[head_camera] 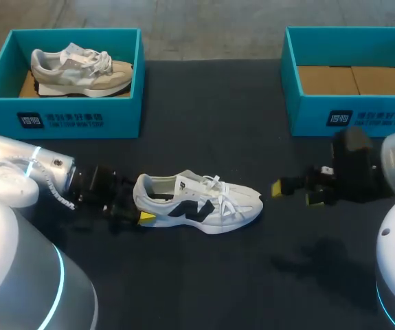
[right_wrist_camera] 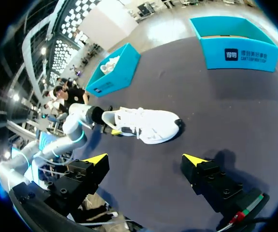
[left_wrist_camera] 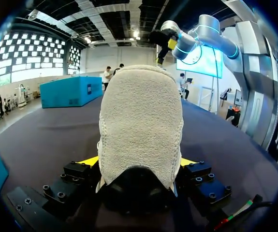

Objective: Take the shoe out of the shoebox, open the shoe tongue, remove and reinsert the insole, then place the shoe into the shoebox

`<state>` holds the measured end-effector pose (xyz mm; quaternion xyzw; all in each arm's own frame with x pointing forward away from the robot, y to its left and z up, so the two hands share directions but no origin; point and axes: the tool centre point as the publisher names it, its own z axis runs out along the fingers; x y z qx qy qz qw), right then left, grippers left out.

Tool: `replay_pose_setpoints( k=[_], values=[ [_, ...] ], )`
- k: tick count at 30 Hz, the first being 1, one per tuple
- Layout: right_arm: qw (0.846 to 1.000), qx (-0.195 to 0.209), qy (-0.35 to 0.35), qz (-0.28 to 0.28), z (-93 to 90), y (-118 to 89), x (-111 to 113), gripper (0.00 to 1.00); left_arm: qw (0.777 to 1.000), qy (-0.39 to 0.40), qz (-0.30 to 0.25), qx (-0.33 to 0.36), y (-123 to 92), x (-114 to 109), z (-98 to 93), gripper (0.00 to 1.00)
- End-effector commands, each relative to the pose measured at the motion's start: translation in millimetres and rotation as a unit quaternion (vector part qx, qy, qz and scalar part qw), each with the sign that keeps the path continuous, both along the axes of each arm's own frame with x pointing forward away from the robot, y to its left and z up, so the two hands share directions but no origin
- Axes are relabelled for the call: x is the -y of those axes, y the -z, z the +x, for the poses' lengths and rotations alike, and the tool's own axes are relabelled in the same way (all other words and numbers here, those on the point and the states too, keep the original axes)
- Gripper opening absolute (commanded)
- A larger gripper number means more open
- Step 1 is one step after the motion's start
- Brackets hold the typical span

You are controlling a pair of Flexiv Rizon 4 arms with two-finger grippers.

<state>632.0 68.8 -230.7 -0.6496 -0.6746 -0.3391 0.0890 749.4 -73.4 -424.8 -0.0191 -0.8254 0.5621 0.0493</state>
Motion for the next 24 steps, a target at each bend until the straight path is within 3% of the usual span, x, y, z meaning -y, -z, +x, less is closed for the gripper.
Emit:
replay_pose_setpoints(
  k=[1,11,24],
  values=[
    [0.999,-0.016,0.034,-0.031,-0.1,-10,-31,1.00,1.000,-0.001,0.000,0.000,3,2,1.0,0.00],
    [0.995,-0.070,0.034,-0.056,9.1,13,-73,1.00,1.000,-0.001,0.000,0.000,3,2,1.0,0.00],
    [0.996,-0.064,0.025,-0.050,10.8,17,-76,1.00,1.000,-0.001,0.000,0.000,3,2,1.0,0.00]
  ],
)
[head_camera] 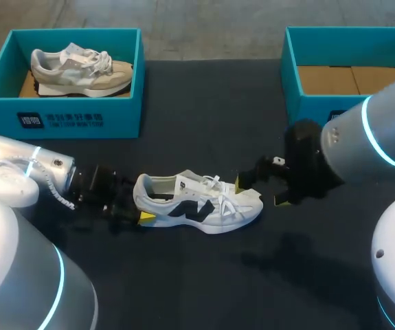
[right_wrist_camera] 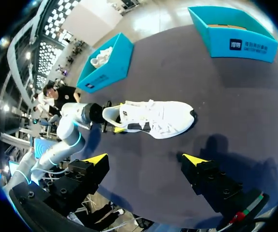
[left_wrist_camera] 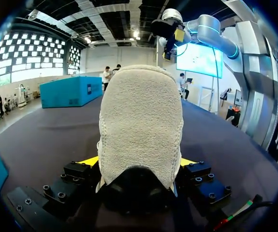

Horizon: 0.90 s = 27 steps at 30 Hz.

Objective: Take the shoe out of the shoebox, open the shoe tongue, remove and reinsert the insole, then place the shoe into the shoebox

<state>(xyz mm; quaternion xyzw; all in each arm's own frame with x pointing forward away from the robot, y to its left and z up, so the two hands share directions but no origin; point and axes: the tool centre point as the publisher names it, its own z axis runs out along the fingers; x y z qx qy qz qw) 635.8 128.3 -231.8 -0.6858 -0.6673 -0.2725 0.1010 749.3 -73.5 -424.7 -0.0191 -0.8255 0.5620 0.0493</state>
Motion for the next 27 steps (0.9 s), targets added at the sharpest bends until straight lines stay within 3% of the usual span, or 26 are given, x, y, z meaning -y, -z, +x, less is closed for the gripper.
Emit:
replay_pose_setpoints(
  k=[1,7,12,16,27],
  values=[
    [1.000,0.000,0.005,-0.013,7.0,16,-16,1.00,1.000,-0.001,0.000,0.000,3,2,1.1,0.00],
    [1.000,0.000,0.005,-0.013,7.0,16,-16,1.00,1.000,-0.001,0.000,0.000,3,2,1.1,0.00],
    [0.993,0.025,0.040,-0.108,18.7,19,-43,1.00,1.000,-0.001,0.000,0.000,3,2,1.1,0.00],
    [0.984,0.016,0.060,-0.166,29.0,20,-65,1.00,1.000,-0.001,0.000,0.000,3,2,1.1,0.00],
    [0.984,0.003,0.056,-0.171,43.2,23,-84,1.00,1.000,-0.001,0.000,0.000,3,2,1.1,0.00]
  ],
)
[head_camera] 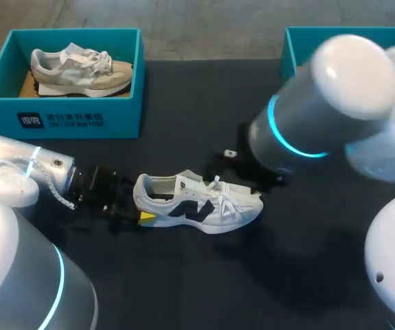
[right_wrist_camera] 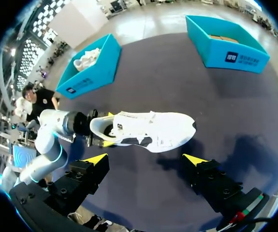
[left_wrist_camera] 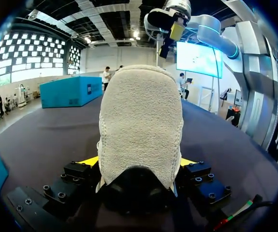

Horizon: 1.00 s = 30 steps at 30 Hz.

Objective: Take the shoe out of the shoebox, open the shoe tongue, remove and reinsert the insole, then place the shoe into the shoebox

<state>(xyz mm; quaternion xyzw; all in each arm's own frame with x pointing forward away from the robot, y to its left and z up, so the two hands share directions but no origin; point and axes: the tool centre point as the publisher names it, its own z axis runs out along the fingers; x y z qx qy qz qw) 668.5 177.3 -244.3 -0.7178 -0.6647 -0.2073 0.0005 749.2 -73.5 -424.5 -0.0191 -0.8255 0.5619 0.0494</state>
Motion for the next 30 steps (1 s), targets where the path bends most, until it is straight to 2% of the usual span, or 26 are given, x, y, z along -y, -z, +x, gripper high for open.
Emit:
replay_pose_setpoints(
  k=[1,8,11,27,28,29,30],
  values=[
    [0.998,-0.012,0.014,-0.057,11.8,12,-36,1.00,1.000,-0.001,0.000,0.000,3,2,1.1,0.00],
    [0.996,-0.012,0.027,-0.084,24.2,24,-42,1.00,1.000,-0.001,0.000,0.000,3,2,1.1,0.00],
    [0.997,-0.019,0.030,-0.069,29.2,27,-44,1.00,1.000,-0.001,0.000,0.000,3,2,1.1,0.00],
    [0.997,-0.019,0.030,-0.069,29.2,27,-44,1.00,1.000,-0.001,0.000,0.000,3,2,1.1,0.00],
    [0.996,-0.021,0.041,-0.076,29.9,29,-47,1.00,1.000,-0.001,0.000,0.000,3,2,1.1,0.00],
    [0.992,-0.017,0.058,-0.113,31.7,34,-55,1.00,1.000,-0.001,0.000,0.000,3,2,1.1,0.00],
    [0.990,-0.019,0.068,-0.124,32.7,36,-58,1.00,1.000,-0.001,0.000,0.000,3,2,1.1,0.00]
  ],
)
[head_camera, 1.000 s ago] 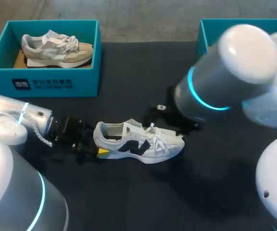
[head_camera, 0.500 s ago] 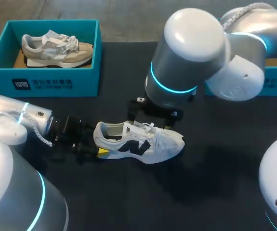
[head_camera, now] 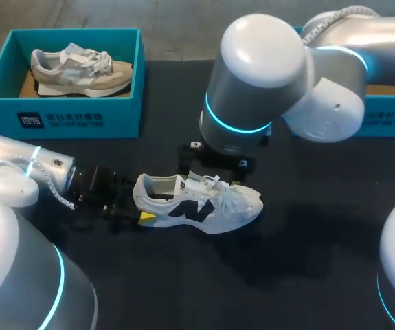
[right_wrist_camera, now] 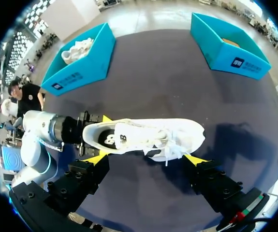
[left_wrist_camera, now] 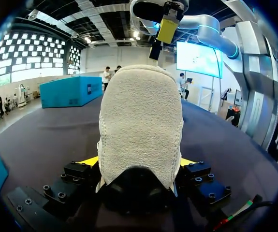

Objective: Take the shoe out of the shoebox, open the shoe tongue, remove and reinsert the insole, then place the shoe into the shoebox

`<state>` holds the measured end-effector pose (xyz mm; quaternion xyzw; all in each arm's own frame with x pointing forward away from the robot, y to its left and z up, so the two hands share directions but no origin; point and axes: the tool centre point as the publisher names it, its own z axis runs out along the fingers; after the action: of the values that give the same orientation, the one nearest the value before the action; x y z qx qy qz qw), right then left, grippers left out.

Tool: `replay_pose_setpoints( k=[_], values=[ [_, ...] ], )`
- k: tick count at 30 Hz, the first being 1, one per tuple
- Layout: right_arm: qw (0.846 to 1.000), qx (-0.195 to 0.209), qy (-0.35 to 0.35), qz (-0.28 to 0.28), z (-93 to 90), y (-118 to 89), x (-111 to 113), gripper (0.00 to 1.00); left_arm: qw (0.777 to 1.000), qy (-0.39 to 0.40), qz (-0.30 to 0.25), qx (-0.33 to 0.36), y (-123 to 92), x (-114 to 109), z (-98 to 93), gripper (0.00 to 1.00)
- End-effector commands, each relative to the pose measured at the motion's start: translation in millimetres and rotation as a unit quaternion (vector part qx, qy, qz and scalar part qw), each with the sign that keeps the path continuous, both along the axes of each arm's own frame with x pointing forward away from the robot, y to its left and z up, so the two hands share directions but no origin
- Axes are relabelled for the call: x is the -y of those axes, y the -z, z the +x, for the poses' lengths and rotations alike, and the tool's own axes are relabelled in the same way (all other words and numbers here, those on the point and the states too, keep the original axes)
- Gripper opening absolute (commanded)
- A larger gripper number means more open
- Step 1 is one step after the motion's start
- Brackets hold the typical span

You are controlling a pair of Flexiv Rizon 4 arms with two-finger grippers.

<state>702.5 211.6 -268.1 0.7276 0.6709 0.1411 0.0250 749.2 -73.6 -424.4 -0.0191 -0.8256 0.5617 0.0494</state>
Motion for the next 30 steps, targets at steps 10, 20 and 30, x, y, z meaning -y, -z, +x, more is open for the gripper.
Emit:
replay_pose_setpoints(
  k=[10,20,30],
  values=[
    [0.988,0.013,0.093,-0.123,15.2,25,-51,1.00,1.000,-0.001,0.000,0.000,3,2,1.2,0.00],
    [0.972,-0.005,0.134,-0.191,22.3,35,-74,1.00,1.000,-0.001,0.000,0.000,3,2,1.2,0.00],
    [0.958,-0.013,0.173,-0.230,20.0,42,-77,1.00,1.000,-0.001,0.000,0.000,3,2,1.2,0.00]
  ],
)
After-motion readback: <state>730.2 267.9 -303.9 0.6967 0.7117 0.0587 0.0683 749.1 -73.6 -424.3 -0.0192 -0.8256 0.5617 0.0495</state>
